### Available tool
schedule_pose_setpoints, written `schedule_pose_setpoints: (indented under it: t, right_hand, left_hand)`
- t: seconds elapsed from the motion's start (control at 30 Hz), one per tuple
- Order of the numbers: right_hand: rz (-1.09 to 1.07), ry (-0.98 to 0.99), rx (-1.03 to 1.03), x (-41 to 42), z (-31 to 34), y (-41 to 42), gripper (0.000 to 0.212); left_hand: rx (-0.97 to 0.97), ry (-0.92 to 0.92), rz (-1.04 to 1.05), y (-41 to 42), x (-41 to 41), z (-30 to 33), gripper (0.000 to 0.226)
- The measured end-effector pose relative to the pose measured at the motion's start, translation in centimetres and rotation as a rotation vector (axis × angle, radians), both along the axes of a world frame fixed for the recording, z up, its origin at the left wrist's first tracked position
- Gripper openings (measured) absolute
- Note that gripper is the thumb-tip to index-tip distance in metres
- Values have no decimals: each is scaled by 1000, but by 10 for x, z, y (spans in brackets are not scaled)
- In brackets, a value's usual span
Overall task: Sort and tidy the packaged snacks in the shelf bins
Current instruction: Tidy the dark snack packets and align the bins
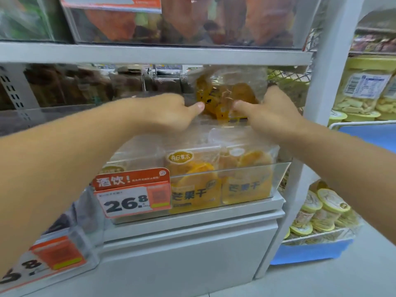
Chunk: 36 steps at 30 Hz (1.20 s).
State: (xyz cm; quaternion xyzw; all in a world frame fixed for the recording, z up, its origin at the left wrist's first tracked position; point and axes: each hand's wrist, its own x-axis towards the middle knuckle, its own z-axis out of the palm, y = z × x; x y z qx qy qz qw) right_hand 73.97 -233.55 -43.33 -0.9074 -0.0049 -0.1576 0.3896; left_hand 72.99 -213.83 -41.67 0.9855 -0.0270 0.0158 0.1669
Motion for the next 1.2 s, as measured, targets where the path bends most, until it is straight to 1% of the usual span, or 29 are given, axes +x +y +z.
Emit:
schedule_pose_setpoints:
  t: [0.07,0.17,0.23,0.27,0.37,0.43,0.53,0.57,0.67,0.77,0.83,0.9,0.93,1.0,1.1,1.13,1.2]
  right_hand:
    - [5,46,82,15,3,1,32]
    - [69,152,232,29,12,2,24]
    - [150,214,360,34,14,5,28]
    - [184,240,387,38,15,6,32]
    - [261,270,312,44,15,0,34]
    - [270,252,285,43,16,-3,32]
    - [236,211,241,41,15,-4,32]
    - [217,196,230,42,15,-3,36]
    - [189,204,215,44,17,-2,49]
    - [196,247,163,42,19,-3,48]
    - [210,273,112,38,20,-3,42]
    - [231,278,35,33,21,-1,45]
    - [214,260,-34,31,21,1,50]
    - [137,189,-137,29,19,3,56]
    - [89,152,-79,24,18,-5,51]
    - [101,147,-60,23,16,-9,49]
    - [130,148,-37,21,14,-15,40]
  left_hand:
    - [-11,32,-45,-17,13,3,67]
    - [-103,100,-167,-32,30,2,45]
    - [-228,145,-284,-30,42,-2,39]
    - [-290,143,-310,-28,47,-2,37]
    - [-402,110,-344,-19,59,-5,27]
    - [-410,52,-315,-20,65,-5,14]
    - [-414,55,-297,-24,66,-12,14]
    - [-393,88,-310,-27,64,-13,20]
    - [-315,128,-325,-37,62,-17,48]
    - [-209,137,-277,-43,60,-18,64]
    - [-217,109,-253,-46,56,-18,76]
    - [-201,70,-222,-46,56,-18,92]
    - [-173,64,-212,-46,53,-17,93]
    - [-113,81,-191,-47,49,-14,76]
    - [-56,86,-168,-42,45,-6,51]
    - [-51,85,-180,-40,46,-5,49]
    - [-79,47,-161,-37,45,-4,57]
